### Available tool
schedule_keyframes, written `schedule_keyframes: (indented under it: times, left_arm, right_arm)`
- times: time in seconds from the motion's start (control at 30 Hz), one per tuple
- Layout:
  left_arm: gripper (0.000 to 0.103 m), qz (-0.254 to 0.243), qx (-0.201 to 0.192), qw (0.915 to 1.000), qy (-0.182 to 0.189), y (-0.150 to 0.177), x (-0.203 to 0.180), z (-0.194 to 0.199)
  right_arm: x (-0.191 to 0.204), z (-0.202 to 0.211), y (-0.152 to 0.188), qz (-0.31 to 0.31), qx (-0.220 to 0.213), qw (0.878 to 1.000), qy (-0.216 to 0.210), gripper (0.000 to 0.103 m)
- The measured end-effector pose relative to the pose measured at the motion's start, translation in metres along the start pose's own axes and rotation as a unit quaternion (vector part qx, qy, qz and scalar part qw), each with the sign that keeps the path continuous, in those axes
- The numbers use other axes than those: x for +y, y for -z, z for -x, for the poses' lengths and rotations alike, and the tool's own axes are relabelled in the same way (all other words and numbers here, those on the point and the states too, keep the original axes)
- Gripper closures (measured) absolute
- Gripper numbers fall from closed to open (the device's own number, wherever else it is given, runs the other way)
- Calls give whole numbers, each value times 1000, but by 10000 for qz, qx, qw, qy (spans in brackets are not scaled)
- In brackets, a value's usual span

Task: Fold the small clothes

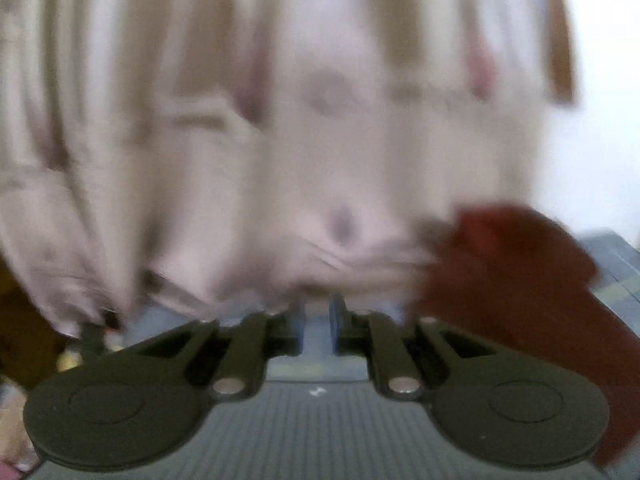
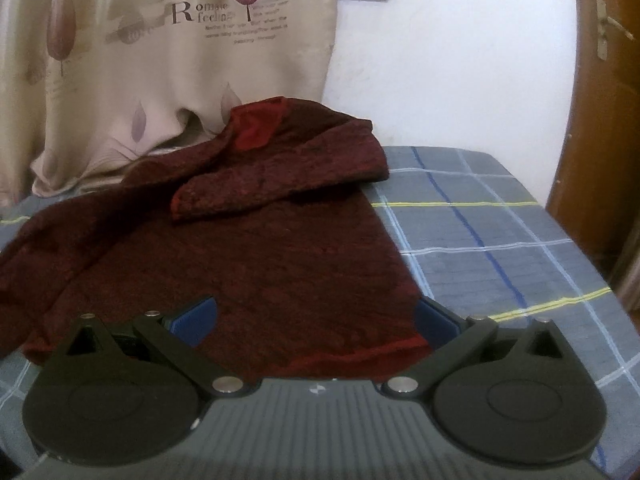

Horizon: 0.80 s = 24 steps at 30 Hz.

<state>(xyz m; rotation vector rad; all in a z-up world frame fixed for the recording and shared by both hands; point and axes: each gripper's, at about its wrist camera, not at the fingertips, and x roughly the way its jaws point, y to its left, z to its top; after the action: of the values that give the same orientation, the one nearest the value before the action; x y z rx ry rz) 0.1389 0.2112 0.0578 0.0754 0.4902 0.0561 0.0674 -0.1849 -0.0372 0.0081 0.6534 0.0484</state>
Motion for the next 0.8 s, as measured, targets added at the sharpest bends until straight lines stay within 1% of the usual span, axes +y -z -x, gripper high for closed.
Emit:
schedule_keyframes:
  times: [0.03, 0.07, 0.13, 0.17, 0.2, 0.3, 0.37, 0.4, 0.47, 0.53, 0.57, 0.6, 0.63, 0.67, 0.7, 0.73, 0.8]
  left_arm:
    - [91, -62, 91, 9992, 384, 12, -4, -4]
    - [90, -193, 173, 9974, 677, 23, -8, -7]
    - [90, -444, 400, 9925, 1069, 44, -12, -19]
    - [90, -582, 561, 9880, 1315, 52, -12, -26]
    - [90, -697, 708, 9841, 1472, 59, -11, -31]
    - [90, -631, 996, 9740, 1936, 76, -10, -42]
    - [90, -636, 995, 9728, 1992, 80, -6, -42]
    - [90, -545, 1046, 9707, 2094, 82, -2, -44]
    - [90, -223, 1183, 9628, 2419, 86, 8, -51]
    - [90, 100, 1129, 9563, 2694, 92, 15, -42]
    - [90, 166, 1068, 9543, 2786, 92, 18, -37]
    - [89, 129, 970, 9541, 2830, 92, 19, -34]
    - [87, 42, 881, 9576, 2743, 93, 20, -33]
    - [80, 15, 865, 9621, 2586, 93, 20, -33]
    - [71, 72, 899, 9638, 2508, 94, 25, -34]
    - [65, 161, 921, 9644, 2474, 95, 28, -36]
    - [21, 102, 874, 9694, 2293, 97, 29, -36]
  right_arm:
    - [2, -3, 0, 19, 39, 10000, -28, 0]
    - [5, -7, 0, 54, 97, 9999, -66, 0]
    - [11, -9, 1, 153, 152, 9997, -123, 0]
    - [14, -9, 2, 214, 172, 9995, -131, 0]
    - [16, -9, 2, 288, 183, 9993, -125, 0]
    - [18, -6, 5, 396, 165, 9991, -48, 0]
    - [16, -6, 5, 321, 200, 9993, -41, 0]
    - [16, -7, 6, 278, 228, 9993, -51, 0]
    - [16, -9, 6, 241, 282, 9993, -68, 0]
    - [18, -11, 8, 330, 312, 9990, -40, 0]
    - [21, -12, 9, 396, 328, 9987, -7, 0]
    - [23, -13, 9, 452, 346, 9984, 15, 0]
    - [24, -14, 10, 480, 354, 9982, 15, 0]
    - [25, -14, 10, 481, 364, 9982, -1, 0]
    - [26, -15, 11, 470, 382, 9982, -31, 0]
    - [27, -16, 11, 465, 406, 9981, -59, 0]
    - [30, -17, 10, 484, 422, 9979, -85, 0]
